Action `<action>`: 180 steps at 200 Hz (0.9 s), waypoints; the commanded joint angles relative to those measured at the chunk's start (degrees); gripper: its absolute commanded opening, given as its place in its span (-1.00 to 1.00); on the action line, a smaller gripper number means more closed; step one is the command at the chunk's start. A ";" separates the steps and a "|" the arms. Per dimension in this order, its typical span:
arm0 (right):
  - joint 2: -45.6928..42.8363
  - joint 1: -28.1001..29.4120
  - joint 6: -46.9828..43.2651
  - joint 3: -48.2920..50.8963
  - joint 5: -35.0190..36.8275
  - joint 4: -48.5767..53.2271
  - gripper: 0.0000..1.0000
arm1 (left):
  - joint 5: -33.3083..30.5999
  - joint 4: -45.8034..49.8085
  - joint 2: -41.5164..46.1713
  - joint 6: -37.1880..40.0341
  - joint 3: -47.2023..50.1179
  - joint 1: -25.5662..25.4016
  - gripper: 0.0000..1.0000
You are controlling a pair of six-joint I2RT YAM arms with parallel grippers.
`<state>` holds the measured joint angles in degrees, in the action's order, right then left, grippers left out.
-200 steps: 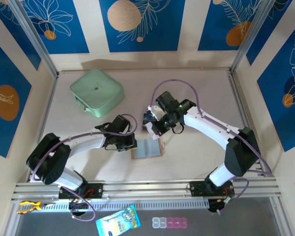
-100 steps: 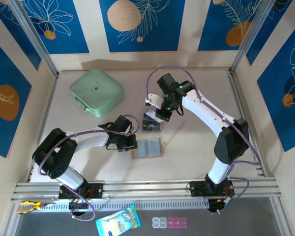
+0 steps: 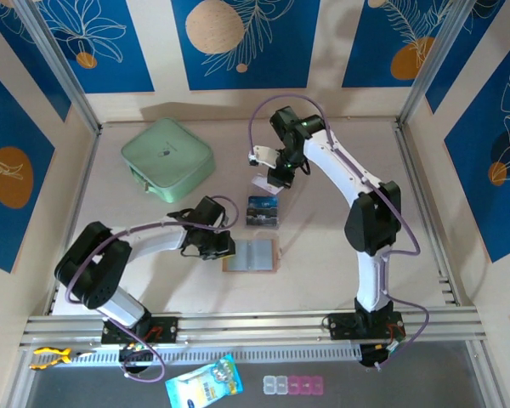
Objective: Take the credit cards out of the card holder
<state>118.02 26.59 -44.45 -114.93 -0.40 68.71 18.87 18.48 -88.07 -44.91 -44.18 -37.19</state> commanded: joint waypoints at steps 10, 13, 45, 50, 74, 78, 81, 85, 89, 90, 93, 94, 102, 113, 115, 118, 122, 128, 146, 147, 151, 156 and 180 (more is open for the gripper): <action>4.48 -0.74 -3.74 -5.15 -1.62 2.82 -1.00 | -1.72 2.17 4.21 -0.71 -0.04 0.62 -0.56; 4.82 -0.80 -3.96 -5.49 -1.62 2.83 -1.00 | -1.92 2.34 4.50 -0.71 0.14 0.66 -0.55; 7.97 -1.19 -5.33 -7.17 -0.52 2.03 -0.99 | -4.58 3.57 8.64 -1.31 2.36 1.96 -0.50; 8.39 -1.14 -5.42 -7.46 -0.53 2.04 -0.97 | -4.78 3.61 9.45 -1.30 2.79 2.37 -0.49; 9.86 -1.12 -6.24 -7.85 -0.39 2.09 -0.95 | -5.64 4.83 13.38 -1.03 4.31 4.32 -0.47; 9.94 -1.19 -6.25 -7.85 -0.24 1.99 -0.95 | -5.75 5.04 14.01 -1.00 4.59 4.54 -0.46; 10.09 -1.17 -6.34 -7.85 -0.18 1.92 -0.94 | -5.77 5.07 14.36 -0.97 4.70 4.76 -0.46; 10.25 -1.19 -6.24 -7.84 -0.13 1.87 -0.92 | -5.90 5.31 14.89 -0.90 4.94 5.09 -0.45; 10.37 -1.19 -6.27 -7.89 -0.04 1.79 -0.90 | -5.99 5.56 15.51 -0.76 5.12 5.42 -0.45; 10.42 -1.19 -6.22 -7.91 0.05 1.78 -0.89 | -6.02 5.63 15.62 -0.74 5.14 5.49 -0.45; 10.52 -1.17 -6.12 -7.92 0.12 1.78 -0.87 | -6.04 5.67 15.95 -0.65 5.30 5.69 -0.45; 10.54 -1.18 -6.10 -7.93 0.13 1.78 -0.87 | -6.04 5.77 16.07 -0.63 5.36 5.75 -0.44; 10.67 -1.10 -5.92 -8.02 0.31 1.78 -0.82 | -6.09 6.03 16.82 -0.41 5.64 6.39 -0.44; 10.57 -1.09 -5.49 -8.11 0.53 1.70 -0.73 | -6.13 6.46 17.62 -0.01 5.91 7.11 -0.41; 10.46 -1.05 -5.48 -8.11 0.61 1.69 -0.70 | -6.13 6.61 17.66 0.06 5.92 7.19 -0.41; 10.38 -1.09 -5.36 -8.11 0.63 1.69 -0.67 | -6.15 6.75 17.89 0.20 5.95 7.36 -0.39; 10.19 -1.05 -5.19 -8.11 0.59 1.63 -0.65 | -6.13 6.96 18.09 0.45 5.95 7.68 -0.38; 9.96 -1.08 -5.02 -8.10 0.58 1.61 -0.63 | -6.13 7.31 18.35 0.79 5.87 8.02 -0.36; 8.38 -1.11 -4.13 -7.57 0.87 0.92 -0.61 | -6.18 8.20 18.86 2.07 5.65 9.38 -0.29; 8.29 -1.11 -4.05 -7.53 0.90 0.82 -0.60 | -6.20 8.31 18.93 2.17 5.63 9.49 -0.29; 7.77 -1.18 -3.72 -7.31 0.87 0.58 -0.60 | -6.13 8.60 19.00 2.56 5.52 9.91 -0.28; 7.06 -1.23 -3.23 -6.96 0.86 0.20 -0.60 | -6.15 8.93 19.07 3.04 5.36 10.24 -0.25; 2.68 -1.84 0.55 -3.34 0.60 -3.47 -0.54 | -7.70 10.59 19.43 6.16 4.38 12.65 0.00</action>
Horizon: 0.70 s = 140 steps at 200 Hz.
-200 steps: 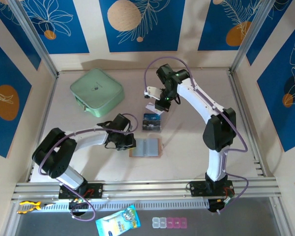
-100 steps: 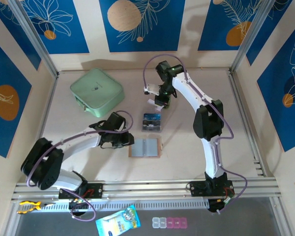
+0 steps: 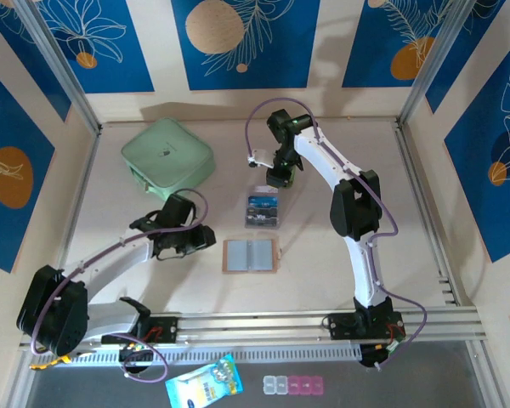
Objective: Take the credit cards out of the card holder
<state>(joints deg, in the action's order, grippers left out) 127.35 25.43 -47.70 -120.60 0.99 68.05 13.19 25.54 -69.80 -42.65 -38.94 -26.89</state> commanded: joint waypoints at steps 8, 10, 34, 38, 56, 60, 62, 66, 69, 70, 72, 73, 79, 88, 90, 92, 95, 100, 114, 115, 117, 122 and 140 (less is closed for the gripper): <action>-8.50 -0.94 5.35 4.45 -1.08 -4.74 -0.47 | -3.03 4.31 1.31 5.00 -1.39 3.23 0.19; -9.00 -1.03 5.78 5.18 -1.12 -5.18 -0.45 | -3.27 4.40 1.28 5.29 -1.51 3.47 0.24; -15.94 -1.78 11.76 14.77 -0.56 -12.62 -0.21 | -8.18 7.56 2.08 8.96 -4.08 5.57 0.95; -17.21 -1.90 12.98 16.52 -0.47 -13.91 -0.16 | -9.48 7.80 2.29 9.59 -4.33 5.75 1.00; -22.49 -2.94 18.87 23.84 -0.23 -18.90 0.45 | -14.42 8.43 2.81 12.03 -5.11 6.52 0.99; -23.64 -3.17 20.05 25.48 -0.47 -19.89 0.67 | -15.42 8.47 2.83 12.58 -5.22 6.79 0.99; -24.19 -3.36 20.64 26.09 -0.53 -20.28 0.78 | -15.86 8.47 2.78 12.81 -5.26 6.90 0.99; -25.25 -3.64 21.81 27.94 -0.56 -21.32 0.98 | -16.83 8.47 2.74 13.31 -5.34 7.29 0.99; -26.18 -3.85 22.66 29.17 -0.51 -22.16 0.99 | -17.59 8.47 2.76 13.69 -5.36 7.44 1.00; -26.40 -3.88 22.96 29.70 -0.49 -22.43 0.99 | -17.72 8.43 2.75 13.76 -5.40 7.50 1.00; -26.99 -4.02 23.61 30.57 -0.28 -23.09 0.98 | -18.39 8.40 2.70 14.09 -5.44 7.65 0.99; -27.33 -4.14 23.79 30.93 -0.24 -23.38 0.98 | -18.69 8.35 2.68 14.22 -5.44 7.74 0.99; -29.00 -4.65 25.51 33.95 0.24 -25.45 0.99 | -20.42 8.02 2.66 15.05 -5.43 8.18 0.99; -31.66 -5.48 27.89 38.16 0.99 -28.56 0.98 | -22.39 7.04 2.59 16.65 -5.30 8.68 0.99; -32.17 -5.65 28.51 39.17 1.19 -29.22 0.99 | -22.81 6.80 2.57 16.99 -5.17 8.81 0.99; -32.76 -5.79 29.00 40.10 1.55 -30.04 0.98 | -23.42 6.45 2.57 17.34 -5.11 8.93 0.99; -33.57 -6.14 29.88 41.52 2.03 -31.19 0.98 | -24.14 6.01 2.61 17.90 -5.03 9.04 0.99; -34.87 -6.72 31.27 43.86 2.78 -32.95 0.99 | -25.41 5.14 2.69 18.76 -4.74 9.30 0.99; -38.63 -8.77 35.27 50.14 3.94 -37.66 0.99 | -31.40 2.82 2.98 20.19 -4.05 9.50 1.00; -38.87 -9.01 35.51 50.61 4.02 -38.09 0.99 | -31.92 2.66 2.99 20.26 -4.00 9.50 1.00; -39.33 -9.33 36.04 51.44 4.19 -38.76 0.98 | -32.97 2.54 3.00 20.42 -3.90 9.56 1.00; -40.67 -10.23 37.55 53.85 4.80 -40.70 0.98 | -35.19 1.78 3.13 20.85 -3.58 9.47 1.00; -44.85 -14.11 42.31 62.17 5.80 -48.17 0.98 | -41.36 -1.66 3.98 23.84 -1.94 9.58 0.99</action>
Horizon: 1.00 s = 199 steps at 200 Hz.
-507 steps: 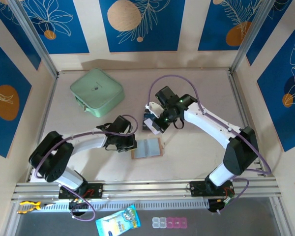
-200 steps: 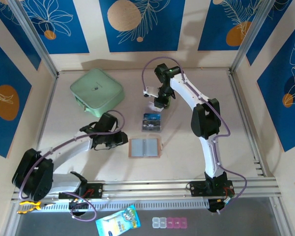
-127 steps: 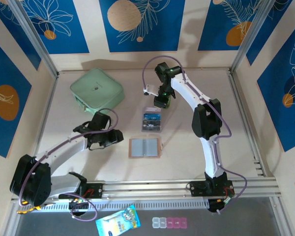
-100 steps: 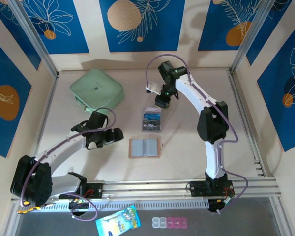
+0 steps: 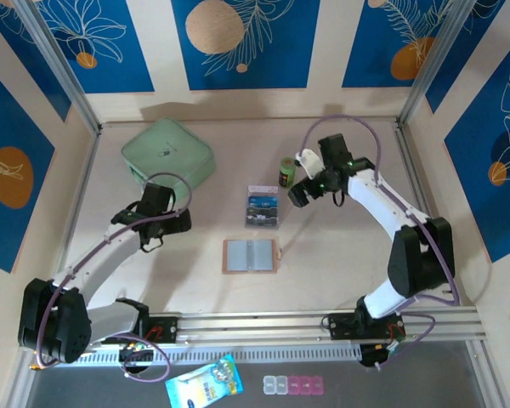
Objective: Take the credit cards out of the card holder
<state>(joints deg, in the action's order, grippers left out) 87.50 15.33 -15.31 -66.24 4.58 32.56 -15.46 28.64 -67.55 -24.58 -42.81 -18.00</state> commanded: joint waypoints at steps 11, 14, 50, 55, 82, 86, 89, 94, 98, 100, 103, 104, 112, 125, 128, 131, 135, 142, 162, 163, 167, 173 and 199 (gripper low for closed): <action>-7.40 -6.59 12.49 13.03 2.28 -18.05 0.98 | -15.43 -8.16 2.43 7.90 3.59 0.81 0.99; -7.98 -7.41 13.10 14.37 2.23 -19.70 0.98 | -15.62 -9.37 2.58 8.83 4.17 0.85 0.99; -11.98 -14.87 20.99 28.05 2.52 -38.25 0.98 | -15.47 -27.23 1.98 17.97 10.61 2.25 0.99; -12.07 -15.34 21.52 29.51 2.85 -40.72 0.98 | -15.23 -29.95 1.46 18.83 11.42 2.72 0.99; -10.85 -16.28 21.73 35.35 3.87 -52.83 0.98 | -11.79 -43.05 -1.78 21.78 15.51 5.51 0.99; -10.51 -16.30 21.65 35.81 3.84 -54.09 0.98 | -11.21 -44.68 -2.30 22.16 15.94 5.84 0.99; -10.36 -16.30 21.64 36.07 3.71 -54.95 0.98 | -10.81 -46.01 -2.61 22.45 16.41 6.12 0.99; -9.97 -16.32 21.55 36.53 3.57 -56.12 0.98 | -10.23 -48.65 -3.27 22.76 17.29 6.51 0.99; -9.81 -16.30 21.39 36.80 3.31 -56.99 0.99 | -9.65 -51.14 -3.91 22.83 18.18 7.02 0.99; -9.77 -16.30 21.38 36.93 3.19 -57.52 0.98 | -9.16 -52.22 -4.17 22.89 18.59 7.32 0.99; -9.59 -16.30 21.45 37.16 3.12 -58.19 0.98 | -8.31 -54.34 -4.77 22.87 19.29 7.69 0.99; -9.57 -16.30 21.50 37.24 3.09 -58.56 0.98 | -7.98 -55.03 -4.91 22.80 19.53 7.92 0.99; -9.40 -16.34 21.69 38.23 2.40 -61.42 0.98 | -5.51 -57.83 -6.28 22.55 20.10 9.51 0.99; -8.71 -16.30 21.40 40.16 0.87 -66.75 0.98 | -2.04 -59.38 -7.92 22.37 19.37 11.10 0.99; -8.49 -16.30 21.42 40.29 0.79 -67.20 0.98 | -1.39 -59.72 -8.29 22.23 19.21 11.26 0.99; -8.39 -16.34 21.53 40.22 0.64 -67.20 0.98 | -0.75 -60.36 -8.58 22.32 19.19 11.56 0.99; -8.00 -16.35 21.75 40.12 0.41 -67.52 0.98 | 0.01 -61.76 -9.14 22.29 19.35 11.79 0.99; -7.18 -16.39 22.13 39.88 -0.16 -68.54 0.98 | 0.78 -64.52 -10.23 22.38 19.43 12.09 0.99; -3.58 -15.90 21.11 38.49 -1.60 -69.51 0.98 | 2.63 -66.32 -13.17 23.94 17.76 12.41 0.99; -3.40 -15.75 21.02 38.43 -1.59 -69.49 0.98 | 2.63 -66.29 -13.33 24.04 17.58 12.44 0.99; -2.83 -15.49 20.76 38.15 -1.45 -69.48 0.98 | 2.71 -66.56 -13.99 24.46 17.15 12.50 0.99; -1.96 -15.19 20.22 37.95 -1.38 -69.84 0.98 | 3.18 -66.61 -14.90 25.14 16.64 12.46 0.99; -1.54 -15.12 20.15 40.35 -1.37 -74.31 0.98 | 5.46 -73.33 -18.62 26.03 18.12 12.86 0.99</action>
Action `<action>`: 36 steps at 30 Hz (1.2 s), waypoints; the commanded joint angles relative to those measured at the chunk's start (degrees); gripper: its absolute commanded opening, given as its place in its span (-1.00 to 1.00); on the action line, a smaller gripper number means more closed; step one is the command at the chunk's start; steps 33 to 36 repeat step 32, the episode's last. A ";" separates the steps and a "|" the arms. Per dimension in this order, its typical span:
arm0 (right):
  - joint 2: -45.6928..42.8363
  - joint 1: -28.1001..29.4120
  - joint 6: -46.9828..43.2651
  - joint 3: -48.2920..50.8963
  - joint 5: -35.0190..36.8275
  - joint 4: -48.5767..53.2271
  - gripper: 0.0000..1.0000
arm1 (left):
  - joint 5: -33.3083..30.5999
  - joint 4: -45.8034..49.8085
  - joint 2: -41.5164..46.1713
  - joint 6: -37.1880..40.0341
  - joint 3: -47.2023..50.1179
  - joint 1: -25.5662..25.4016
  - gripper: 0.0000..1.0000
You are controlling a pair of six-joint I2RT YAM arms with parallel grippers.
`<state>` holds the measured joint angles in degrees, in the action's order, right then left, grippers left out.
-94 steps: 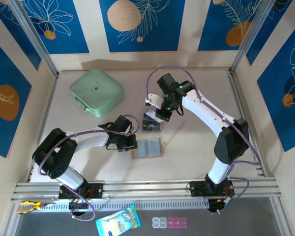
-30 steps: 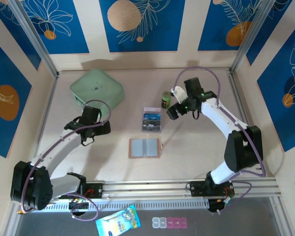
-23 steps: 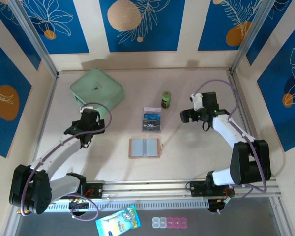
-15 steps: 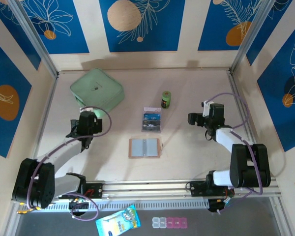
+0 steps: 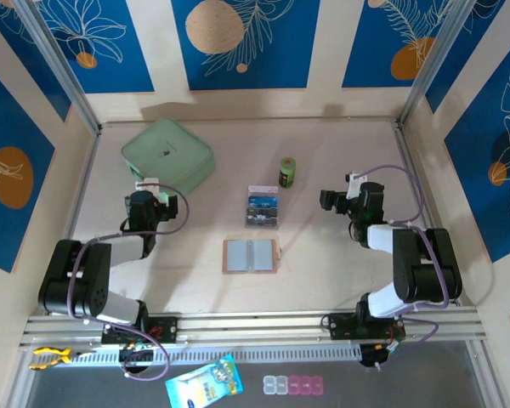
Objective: Take the credit cards out of the card holder
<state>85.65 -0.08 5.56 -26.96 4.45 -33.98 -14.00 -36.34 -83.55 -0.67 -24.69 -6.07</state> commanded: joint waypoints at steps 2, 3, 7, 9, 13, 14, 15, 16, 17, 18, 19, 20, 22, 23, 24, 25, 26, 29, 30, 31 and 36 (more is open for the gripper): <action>1.42 0.33 -1.06 2.82 -1.60 -11.96 0.98 | 4.97 -10.82 -3.77 2.67 0.76 0.88 0.99; 1.97 0.34 -0.74 3.89 -0.96 -14.55 0.98 | 6.66 -12.63 -4.12 2.87 1.58 1.06 0.99; 1.54 0.01 -0.54 2.84 -1.52 -11.50 0.98 | 8.94 -18.05 -5.99 3.40 3.46 1.50 0.99; 1.55 0.05 -0.47 2.80 -1.54 -11.32 0.98 | 9.55 -17.97 -6.27 4.00 3.33 1.39 0.99; 1.54 0.07 -0.47 3.01 -1.47 -11.97 0.98 | 9.52 -17.05 -6.18 3.79 3.05 1.45 0.99; 1.57 -0.01 -0.46 2.97 -1.68 -11.74 0.98 | 9.52 -17.68 -6.19 3.86 3.35 1.40 0.99; 1.56 -0.15 -0.38 2.93 -1.88 -11.74 0.98 | 9.42 -17.76 -6.02 3.91 3.43 1.32 0.99; 1.50 -0.19 -0.38 2.96 -1.87 -11.69 0.98 | 9.49 -18.10 -6.10 3.91 3.58 1.32 0.99; 1.54 -0.21 -0.38 2.96 -1.85 -11.75 0.98 | 9.60 -17.70 -6.02 3.82 3.40 1.33 0.99; 1.54 -0.23 -0.38 2.96 -1.85 -11.68 0.98 | 9.60 -17.65 -6.01 3.74 3.41 1.37 0.99; 1.55 -0.19 -0.33 2.97 -1.89 -11.73 0.98 | 9.60 -17.80 -6.01 3.78 3.47 1.44 0.99; 1.55 -0.20 -0.38 2.83 -1.85 -11.65 0.98 | 9.60 -17.72 -5.99 3.77 3.45 1.39 1.00; 1.55 -0.19 -0.38 2.90 -1.90 -11.64 0.98 | 9.60 -17.72 -6.01 3.74 3.48 1.39 0.99; 1.54 -0.19 -0.36 2.86 -1.90 -11.68 0.98 | 9.60 -17.71 -6.01 3.75 3.49 1.32 0.99; 1.63 -0.11 -0.38 2.83 -1.90 -11.58 0.98 | 9.60 -17.72 -6.01 3.75 3.46 1.37 0.99; 1.71 -0.08 -0.45 2.68 -1.89 -11.38 0.98 | 9.60 -17.72 -6.01 3.74 3.40 1.35 0.99; 1.76 0.05 -0.54 2.64 -1.63 -11.38 0.98 | 9.60 -17.72 -6.01 3.74 3.50 1.37 0.99; 1.76 -0.27 -0.37 2.61 -2.19 -11.42 0.98 | 9.60 -17.72 -6.01 3.74 3.44 1.33 0.99; 1.41 -0.28 -0.33 3.10 -2.14 -11.77 0.98 | 9.60 -17.71 -6.01 3.75 3.45 1.33 0.99; 1.43 -0.21 -0.18 3.09 -1.52 -11.97 0.98 | 9.60 -17.72 -6.01 3.76 3.48 1.32 0.99; 1.35 -0.03 -0.17 3.45 -0.95 -12.48 0.98 | 9.60 -17.71 -6.01 3.74 3.42 1.32 0.99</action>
